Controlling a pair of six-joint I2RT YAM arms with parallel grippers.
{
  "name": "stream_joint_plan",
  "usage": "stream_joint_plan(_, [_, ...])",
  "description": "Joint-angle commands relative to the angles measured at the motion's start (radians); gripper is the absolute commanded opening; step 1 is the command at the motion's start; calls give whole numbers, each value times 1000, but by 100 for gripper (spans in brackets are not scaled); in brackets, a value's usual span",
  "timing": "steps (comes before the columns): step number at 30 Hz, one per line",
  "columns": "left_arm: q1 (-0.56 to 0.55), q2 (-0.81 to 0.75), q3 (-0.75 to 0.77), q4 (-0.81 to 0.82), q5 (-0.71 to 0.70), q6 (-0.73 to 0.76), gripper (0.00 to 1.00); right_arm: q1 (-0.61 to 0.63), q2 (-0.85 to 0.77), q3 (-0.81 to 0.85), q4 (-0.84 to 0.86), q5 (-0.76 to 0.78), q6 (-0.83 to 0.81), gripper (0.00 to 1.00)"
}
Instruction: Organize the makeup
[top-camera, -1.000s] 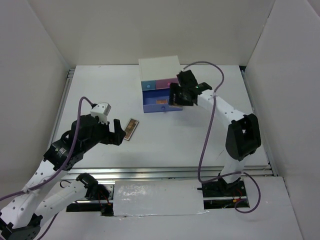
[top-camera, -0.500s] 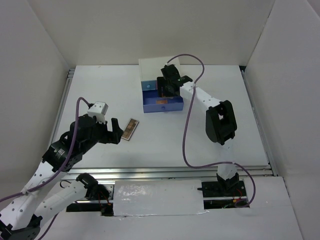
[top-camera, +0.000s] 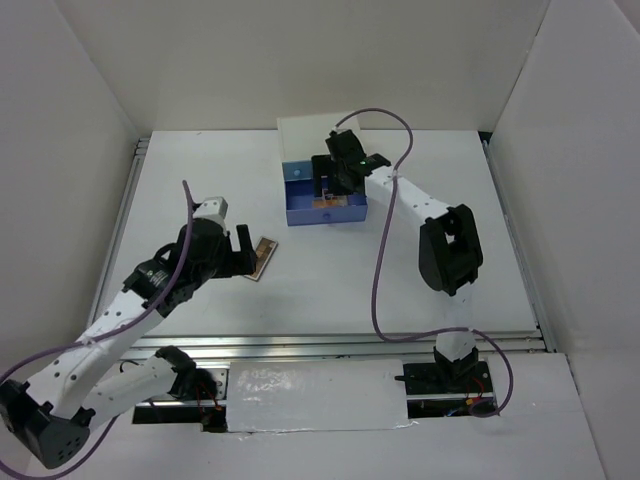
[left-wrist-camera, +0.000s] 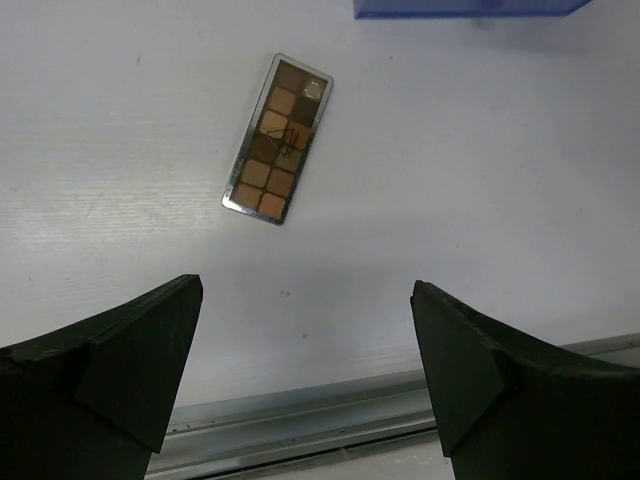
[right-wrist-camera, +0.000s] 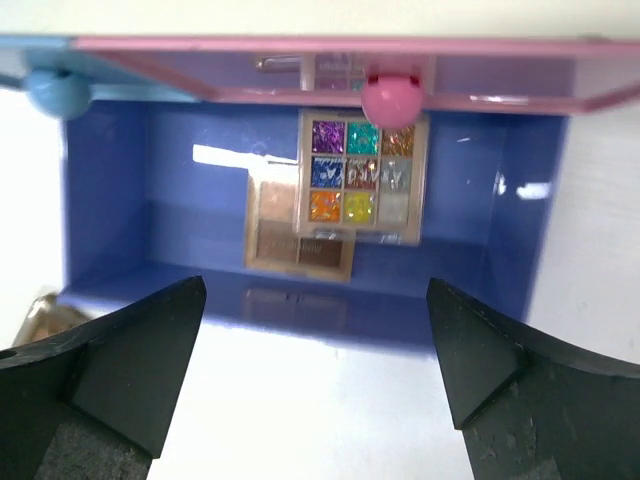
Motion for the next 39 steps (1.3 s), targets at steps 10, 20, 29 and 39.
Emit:
stream_joint_plan(10, [26,636,118,279,-70,-23,99,11,-632,-472,188,-347,41,100])
stream_joint_plan(20, [106,805,117,336,-38,-9,99,10,-766,-661,296,-542,49,100])
stream_joint_plan(29, [114,844,42,387,48,-5,99,11,-749,-653,299,-544,52,100])
stream_joint_plan(39, [69,842,100,332,11,-2,41,10,-784,-660,287,-507,50,100])
